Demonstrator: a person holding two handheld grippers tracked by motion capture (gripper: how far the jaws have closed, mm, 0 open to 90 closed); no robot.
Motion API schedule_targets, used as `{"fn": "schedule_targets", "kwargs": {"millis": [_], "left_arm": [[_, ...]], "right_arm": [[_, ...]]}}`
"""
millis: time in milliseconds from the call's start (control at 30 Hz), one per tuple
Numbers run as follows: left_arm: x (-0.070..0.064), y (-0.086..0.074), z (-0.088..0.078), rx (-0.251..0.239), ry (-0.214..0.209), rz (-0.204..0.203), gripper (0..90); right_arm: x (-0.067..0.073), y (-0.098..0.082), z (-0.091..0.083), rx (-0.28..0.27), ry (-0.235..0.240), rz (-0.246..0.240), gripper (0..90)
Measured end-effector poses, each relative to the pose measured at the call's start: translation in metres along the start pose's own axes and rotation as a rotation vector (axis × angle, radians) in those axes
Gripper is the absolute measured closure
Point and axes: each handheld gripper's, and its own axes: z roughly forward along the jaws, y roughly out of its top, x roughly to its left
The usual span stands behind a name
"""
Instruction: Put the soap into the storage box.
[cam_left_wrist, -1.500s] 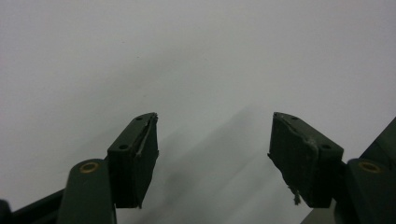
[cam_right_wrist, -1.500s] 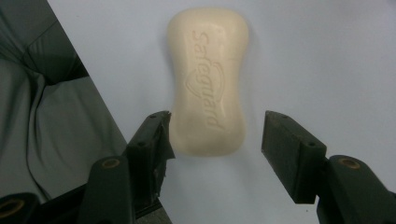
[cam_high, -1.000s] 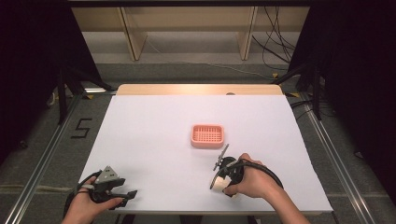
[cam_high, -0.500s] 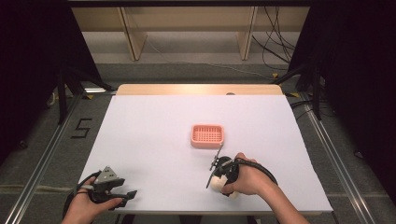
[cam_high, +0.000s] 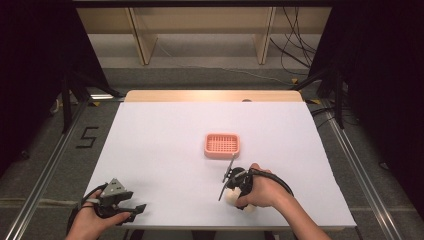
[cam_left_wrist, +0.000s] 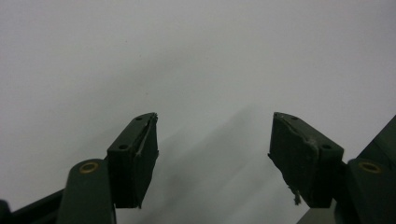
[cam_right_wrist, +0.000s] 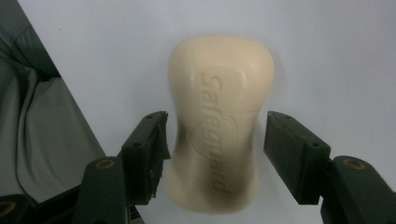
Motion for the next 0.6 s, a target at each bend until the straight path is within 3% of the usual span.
{"fn": "schedule_targets", "kwargs": {"millis": [233,267,333,433,600], "left_arm": [[0.000,0.000,0.000,-0.001,0.000,0.002,32.1],[0.000,0.000,-0.001,0.006,-0.008,0.011,32.1],[0.000,0.000,-0.001,0.006,-0.008,0.011,32.1],[0.000,0.000,0.000,0.001,0.003,0.000,32.1],[0.000,0.000,0.000,-0.002,-0.001,0.001,32.1]], "right_arm": [[-0.002,0.003,0.005,0.020,0.006,0.006,39.8],[-0.005,0.003,0.006,0.026,-0.012,-0.035,39.8],[-0.006,0.004,0.009,0.026,-0.008,-0.051,39.8],[-0.005,0.006,0.010,0.038,0.004,-0.018,39.8],[-0.005,0.008,0.012,0.052,0.010,-0.016,40.0]]}}
